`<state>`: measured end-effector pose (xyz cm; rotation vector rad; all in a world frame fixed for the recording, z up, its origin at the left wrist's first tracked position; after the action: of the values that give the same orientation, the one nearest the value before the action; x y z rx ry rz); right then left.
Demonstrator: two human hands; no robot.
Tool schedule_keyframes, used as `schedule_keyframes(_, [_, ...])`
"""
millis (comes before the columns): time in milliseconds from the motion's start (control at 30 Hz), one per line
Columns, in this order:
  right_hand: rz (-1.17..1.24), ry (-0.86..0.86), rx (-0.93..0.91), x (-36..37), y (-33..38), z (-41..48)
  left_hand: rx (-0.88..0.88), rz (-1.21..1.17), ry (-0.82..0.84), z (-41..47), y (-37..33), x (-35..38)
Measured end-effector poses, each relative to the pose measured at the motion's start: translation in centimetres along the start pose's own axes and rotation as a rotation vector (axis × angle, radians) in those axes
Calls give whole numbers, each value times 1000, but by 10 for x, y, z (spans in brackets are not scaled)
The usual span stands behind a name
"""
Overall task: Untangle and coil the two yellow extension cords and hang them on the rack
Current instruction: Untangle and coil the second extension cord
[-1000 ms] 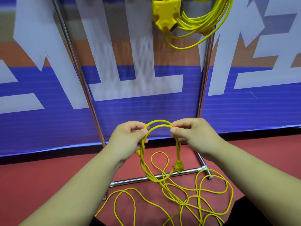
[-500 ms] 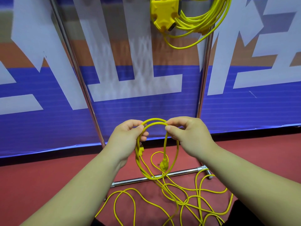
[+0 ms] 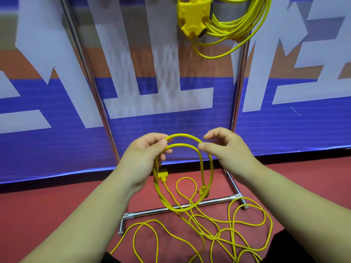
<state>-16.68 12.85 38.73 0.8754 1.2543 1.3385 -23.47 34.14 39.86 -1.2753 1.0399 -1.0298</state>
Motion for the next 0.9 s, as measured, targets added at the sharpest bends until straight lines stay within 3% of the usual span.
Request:
schedule_keyframes(167, [368,450,484,19,-16,-10,-16,-63,51,-4,-3,4])
schedule_keyframes(300, [346,574,517,26,-20,-16,-33,-109,35,-3,-2,3])
schedule_keyframes(500, [422,443,426,22,-16,-6,-64,-37,157,-2,-1,-1])
schedule_keyframes(700, [175,163,196,6,-5,3,-129,102,295,-1,10,1])
schedule_keyframes(900, [3,65,-13,3,10,0,-194,325,329,1,22,6])
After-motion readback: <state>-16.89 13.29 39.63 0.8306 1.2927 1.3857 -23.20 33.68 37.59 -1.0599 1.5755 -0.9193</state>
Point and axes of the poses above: each hand's wrist, its own z-axis towards the middle knuckle, its own x-axis out of the palm, y = z × x, the point moved 5 cm from there along z, towards the middle knuckle, and after that the axes turned 3 degrees about z, right-handed, at the moved point
